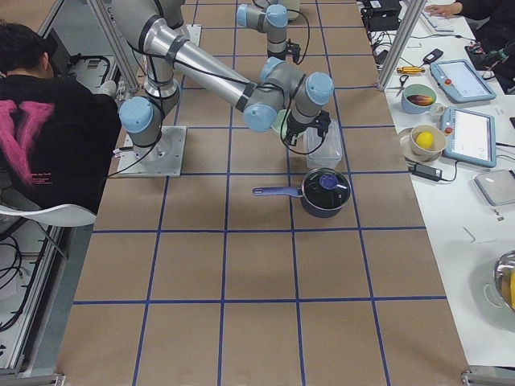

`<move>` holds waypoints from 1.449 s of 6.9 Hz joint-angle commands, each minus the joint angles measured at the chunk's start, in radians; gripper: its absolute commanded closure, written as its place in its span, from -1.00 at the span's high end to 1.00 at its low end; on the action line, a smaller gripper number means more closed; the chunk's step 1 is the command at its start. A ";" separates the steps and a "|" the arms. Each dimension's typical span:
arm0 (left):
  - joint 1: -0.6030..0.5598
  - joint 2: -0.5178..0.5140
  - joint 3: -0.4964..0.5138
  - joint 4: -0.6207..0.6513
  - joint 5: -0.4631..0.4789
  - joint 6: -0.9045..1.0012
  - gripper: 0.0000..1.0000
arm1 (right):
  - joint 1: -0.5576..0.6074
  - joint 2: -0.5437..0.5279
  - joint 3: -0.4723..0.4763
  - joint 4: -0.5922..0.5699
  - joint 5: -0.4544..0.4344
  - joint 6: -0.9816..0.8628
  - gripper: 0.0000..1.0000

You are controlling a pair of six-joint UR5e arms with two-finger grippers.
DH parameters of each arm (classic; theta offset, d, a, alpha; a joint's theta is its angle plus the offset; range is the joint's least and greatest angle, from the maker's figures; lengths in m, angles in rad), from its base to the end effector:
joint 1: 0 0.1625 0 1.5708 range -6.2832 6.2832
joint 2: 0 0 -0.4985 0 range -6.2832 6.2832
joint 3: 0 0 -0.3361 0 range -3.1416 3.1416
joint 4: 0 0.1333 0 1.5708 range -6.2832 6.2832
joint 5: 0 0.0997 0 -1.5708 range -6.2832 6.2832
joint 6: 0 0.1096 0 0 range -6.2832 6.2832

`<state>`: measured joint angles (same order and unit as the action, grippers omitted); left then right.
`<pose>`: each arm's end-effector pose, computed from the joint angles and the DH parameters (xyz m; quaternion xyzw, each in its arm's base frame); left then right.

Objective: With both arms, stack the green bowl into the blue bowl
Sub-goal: 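Release blue bowl and retract left arm while right lowers green bowl into it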

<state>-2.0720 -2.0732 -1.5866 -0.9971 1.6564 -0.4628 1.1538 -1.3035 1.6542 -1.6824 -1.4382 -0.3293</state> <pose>-0.4151 -0.4996 0.3294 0.0180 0.9985 -0.0444 0.0251 -0.0749 -0.5339 0.3987 0.0513 0.9894 0.0868 0.1046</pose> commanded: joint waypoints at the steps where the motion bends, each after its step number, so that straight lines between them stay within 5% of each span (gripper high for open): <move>1: 0.042 0.063 0.001 -0.032 0.016 0.059 1.00 | 0.068 -0.049 -0.001 -0.003 0.013 0.019 -1.00; 6: 0.523 0.399 0.019 -0.527 -0.127 0.636 1.00 | 0.399 -0.079 0.007 -0.029 0.073 0.384 -1.00; 8: 0.530 0.526 -0.001 -0.560 -0.115 0.575 1.00 | 0.551 -0.018 0.007 -0.106 0.096 0.479 -1.00; 10: 0.532 0.527 0.016 -0.528 -0.112 0.556 1.00 | 0.618 0.079 0.010 -0.231 0.122 0.571 -1.00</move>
<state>-1.5440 -1.5436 -1.5780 -1.5424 1.5437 0.1076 1.7275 -1.2770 1.6634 -1.8415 -1.3270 0.1828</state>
